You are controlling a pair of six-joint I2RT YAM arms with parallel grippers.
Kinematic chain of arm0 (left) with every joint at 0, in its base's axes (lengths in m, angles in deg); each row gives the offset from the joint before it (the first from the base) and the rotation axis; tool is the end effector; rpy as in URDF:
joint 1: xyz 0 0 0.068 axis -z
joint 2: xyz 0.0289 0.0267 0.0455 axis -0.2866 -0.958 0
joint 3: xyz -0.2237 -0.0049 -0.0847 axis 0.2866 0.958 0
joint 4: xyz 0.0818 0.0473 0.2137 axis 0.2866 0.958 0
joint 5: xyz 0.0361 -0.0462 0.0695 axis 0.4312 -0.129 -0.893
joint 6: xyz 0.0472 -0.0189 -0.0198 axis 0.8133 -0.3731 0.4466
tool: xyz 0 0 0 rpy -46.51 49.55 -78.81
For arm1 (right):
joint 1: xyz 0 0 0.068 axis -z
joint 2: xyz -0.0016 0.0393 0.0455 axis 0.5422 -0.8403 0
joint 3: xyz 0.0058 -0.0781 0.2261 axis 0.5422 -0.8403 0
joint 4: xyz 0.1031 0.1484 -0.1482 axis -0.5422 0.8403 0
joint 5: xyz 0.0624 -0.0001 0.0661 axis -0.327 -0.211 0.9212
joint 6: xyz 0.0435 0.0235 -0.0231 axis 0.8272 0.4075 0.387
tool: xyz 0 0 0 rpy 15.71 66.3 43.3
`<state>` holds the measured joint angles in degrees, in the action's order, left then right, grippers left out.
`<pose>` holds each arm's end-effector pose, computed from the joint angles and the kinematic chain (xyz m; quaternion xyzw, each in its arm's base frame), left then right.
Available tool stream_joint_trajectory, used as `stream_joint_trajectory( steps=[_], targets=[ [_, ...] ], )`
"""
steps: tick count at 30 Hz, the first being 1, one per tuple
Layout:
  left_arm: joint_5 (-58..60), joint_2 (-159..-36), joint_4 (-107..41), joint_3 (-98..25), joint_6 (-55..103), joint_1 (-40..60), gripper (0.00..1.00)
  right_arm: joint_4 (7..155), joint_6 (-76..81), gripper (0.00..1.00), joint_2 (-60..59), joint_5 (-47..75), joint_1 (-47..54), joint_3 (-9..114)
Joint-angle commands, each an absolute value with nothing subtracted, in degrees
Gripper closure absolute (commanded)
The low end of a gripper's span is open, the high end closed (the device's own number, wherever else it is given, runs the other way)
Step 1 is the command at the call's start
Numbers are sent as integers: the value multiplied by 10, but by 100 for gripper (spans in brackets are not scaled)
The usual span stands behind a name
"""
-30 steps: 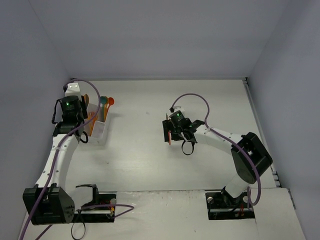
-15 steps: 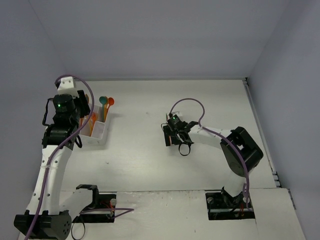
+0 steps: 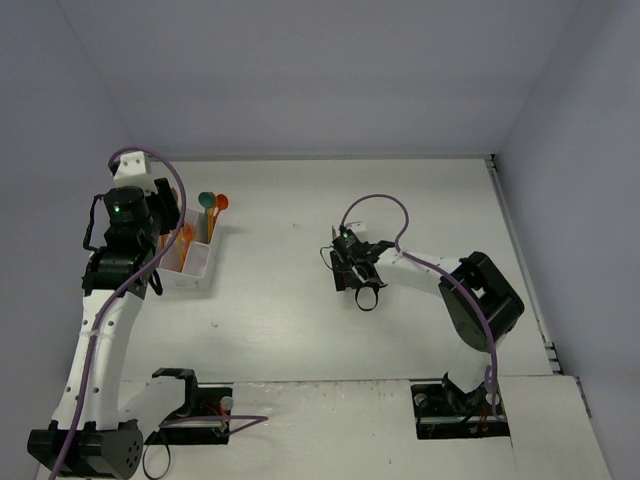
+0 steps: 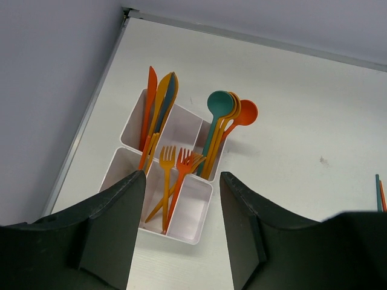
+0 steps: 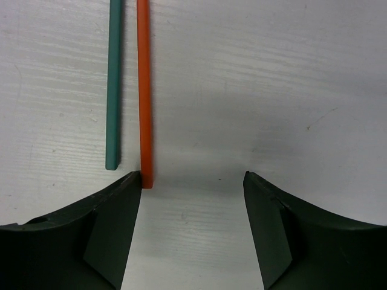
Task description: Sort the eating utensils into containers
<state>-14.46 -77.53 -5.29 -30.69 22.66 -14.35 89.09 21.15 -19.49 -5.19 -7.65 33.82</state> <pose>0.1982 -0.0034 0.3739 -0.1102 0.7839 -0.0291 0.6103 0.2530 0.2066 0.1505 -0.0919 0.9366 0.0987 0.3234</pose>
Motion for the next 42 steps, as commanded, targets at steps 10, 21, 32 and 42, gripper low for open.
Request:
stream_joint_trajectory(
  steps=[10, 21, 32, 42],
  targets=[
    [-121, -771, -69, -344, 205, -138, 51, 915, 196, 53, -228, -25, -65, 407],
    [-92, -770, -44, -370, 185, -132, 49, 914, 198, 80, -289, -4, -47, 440],
    [-6, -775, -44, -387, 100, -105, 40, 916, 169, 100, -237, -45, 8, 417],
    [9, -830, -68, -420, 9, 28, 20, 897, 95, 100, -32, -7, -31, 415]
  ],
)
